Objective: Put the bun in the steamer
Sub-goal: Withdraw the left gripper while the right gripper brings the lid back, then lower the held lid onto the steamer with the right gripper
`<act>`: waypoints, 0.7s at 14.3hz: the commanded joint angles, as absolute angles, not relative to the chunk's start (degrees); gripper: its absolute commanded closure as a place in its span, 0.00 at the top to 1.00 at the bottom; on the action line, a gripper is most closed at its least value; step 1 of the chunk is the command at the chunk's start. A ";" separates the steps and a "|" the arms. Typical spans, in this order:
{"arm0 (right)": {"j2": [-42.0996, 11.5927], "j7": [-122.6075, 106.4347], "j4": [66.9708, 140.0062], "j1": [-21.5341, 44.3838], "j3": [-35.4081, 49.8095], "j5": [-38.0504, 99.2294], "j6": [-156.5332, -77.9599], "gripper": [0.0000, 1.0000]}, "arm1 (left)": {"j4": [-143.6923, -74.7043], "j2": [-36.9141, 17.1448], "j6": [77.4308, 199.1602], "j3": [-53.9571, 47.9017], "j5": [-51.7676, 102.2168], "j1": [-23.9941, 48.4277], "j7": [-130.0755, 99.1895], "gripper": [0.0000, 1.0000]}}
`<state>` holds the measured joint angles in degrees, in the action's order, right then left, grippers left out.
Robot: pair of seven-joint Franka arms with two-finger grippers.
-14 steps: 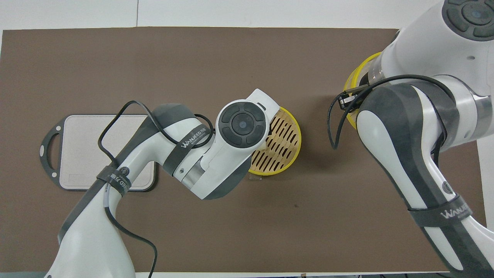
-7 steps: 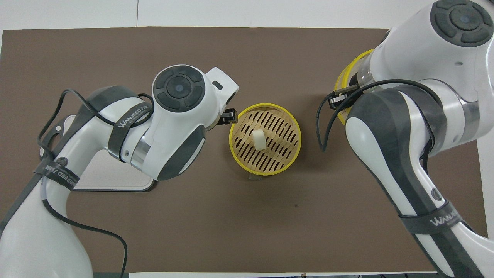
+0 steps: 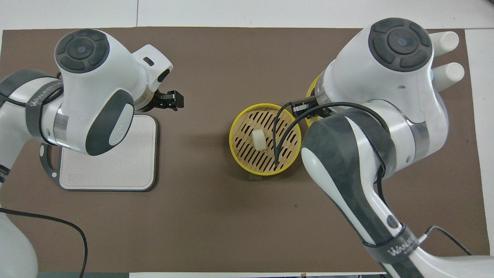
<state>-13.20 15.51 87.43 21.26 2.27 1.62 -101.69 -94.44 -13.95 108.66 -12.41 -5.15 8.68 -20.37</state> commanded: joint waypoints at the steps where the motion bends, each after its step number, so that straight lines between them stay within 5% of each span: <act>1: -16.07 21.51 83.77 24.25 2.37 1.93 -103.26 0.00 | -95.98 -11.78 107.75 -12.74 -4.04 4.58 -16.36 1.00; 5: -20.55 26.88 79.73 29.08 2.29 1.76 -104.42 0.00 | -95.63 -10.03 107.67 -12.74 -3.78 -1.92 -13.98 1.00; 10: -33.46 31.11 63.31 34.53 0.71 0.09 -95.72 0.00 | -94.92 -7.21 104.77 -11.78 -1.94 -5.45 -10.37 1.00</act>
